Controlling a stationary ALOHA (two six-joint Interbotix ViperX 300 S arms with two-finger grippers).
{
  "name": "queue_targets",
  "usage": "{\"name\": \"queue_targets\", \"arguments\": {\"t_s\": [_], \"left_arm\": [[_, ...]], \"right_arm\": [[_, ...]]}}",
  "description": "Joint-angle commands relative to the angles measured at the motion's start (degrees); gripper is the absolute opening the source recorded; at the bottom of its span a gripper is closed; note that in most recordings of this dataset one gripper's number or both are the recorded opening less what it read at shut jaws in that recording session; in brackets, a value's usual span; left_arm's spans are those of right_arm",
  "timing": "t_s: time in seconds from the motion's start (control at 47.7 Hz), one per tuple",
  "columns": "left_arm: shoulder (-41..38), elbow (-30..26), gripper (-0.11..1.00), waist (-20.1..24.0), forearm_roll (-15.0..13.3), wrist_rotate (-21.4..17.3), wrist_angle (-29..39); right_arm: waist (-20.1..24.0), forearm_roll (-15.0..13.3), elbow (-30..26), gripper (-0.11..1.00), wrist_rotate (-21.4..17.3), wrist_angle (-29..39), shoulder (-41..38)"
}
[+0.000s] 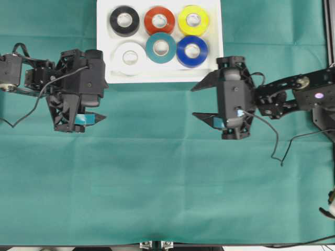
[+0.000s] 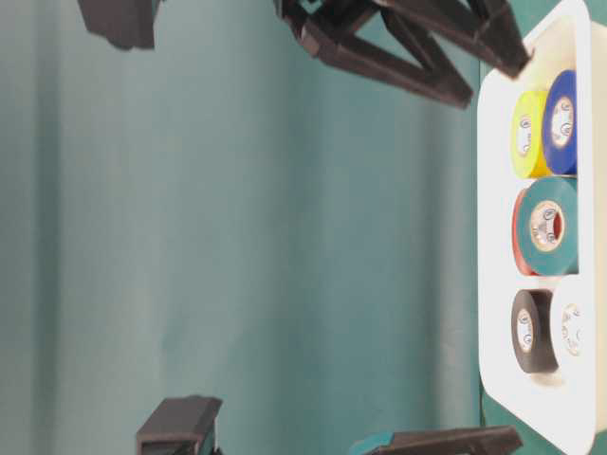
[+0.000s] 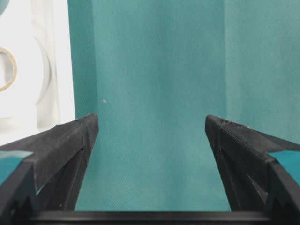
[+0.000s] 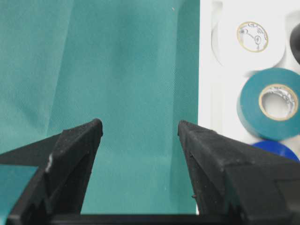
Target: Put the tape alternately from left to right into the white case.
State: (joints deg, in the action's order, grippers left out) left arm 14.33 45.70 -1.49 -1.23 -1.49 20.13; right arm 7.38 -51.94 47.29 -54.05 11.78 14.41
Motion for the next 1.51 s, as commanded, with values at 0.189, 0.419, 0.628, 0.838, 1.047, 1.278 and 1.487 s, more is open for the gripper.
{"name": "queue_targets", "arguments": {"t_s": [0.189, 0.419, 0.628, 0.838, 1.047, 1.278, 1.487], "left_arm": [[4.7, 2.3, 0.7, -0.2, -0.1, -0.1, -2.7], [8.2, 5.8, 0.69, -0.2, -0.1, 0.1, -4.7], [11.9, 9.1, 0.69, -0.2, -0.1, 0.2, -6.5], [15.1, 11.5, 0.69, -0.2, -0.1, 0.2, -8.2], [17.6, 13.4, 0.7, -0.2, -0.2, 0.2, -9.2], [20.0, 15.1, 0.7, -0.2, -0.2, 0.2, -9.2], [22.2, 15.6, 0.69, -0.2, -0.2, 0.3, -9.2]], "right_arm": [[0.1, -0.2, 1.8, 0.74, 0.1, 0.7, 5.0], [0.0, -0.2, 4.0, 0.74, 0.1, 0.7, 8.7], [-0.1, -0.2, 5.8, 0.74, 0.1, 0.5, 11.8], [-0.3, -0.2, 7.6, 0.74, 0.1, 0.4, 14.7], [-0.4, -0.2, 8.7, 0.74, 0.0, 0.4, 16.4], [-0.4, -0.2, 10.3, 0.74, 0.0, 0.4, 19.3], [-0.5, 0.1, 12.5, 0.74, 0.0, 0.4, 23.5]]}}
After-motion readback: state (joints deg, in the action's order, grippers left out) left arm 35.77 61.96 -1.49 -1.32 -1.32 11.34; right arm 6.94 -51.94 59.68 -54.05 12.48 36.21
